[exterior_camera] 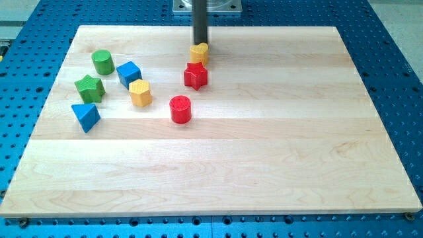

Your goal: Slide the red blocks slightly to the left

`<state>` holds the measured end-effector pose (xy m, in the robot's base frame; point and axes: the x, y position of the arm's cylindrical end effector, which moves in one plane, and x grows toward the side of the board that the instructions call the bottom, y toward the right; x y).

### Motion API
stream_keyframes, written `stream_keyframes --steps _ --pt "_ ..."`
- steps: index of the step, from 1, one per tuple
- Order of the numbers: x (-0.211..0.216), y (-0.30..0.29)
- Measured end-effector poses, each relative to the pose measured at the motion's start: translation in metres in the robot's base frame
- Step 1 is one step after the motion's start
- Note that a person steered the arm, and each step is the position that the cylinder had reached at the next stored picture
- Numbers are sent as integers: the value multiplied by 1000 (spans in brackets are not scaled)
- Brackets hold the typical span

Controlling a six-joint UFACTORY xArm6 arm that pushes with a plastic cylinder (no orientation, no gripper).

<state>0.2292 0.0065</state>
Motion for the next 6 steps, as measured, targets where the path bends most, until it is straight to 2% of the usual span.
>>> stream_keyframes --steps 1,2,3,6 --pt "-35 99" --pt "-36 174" --pt "-36 209" --pt "-36 243"
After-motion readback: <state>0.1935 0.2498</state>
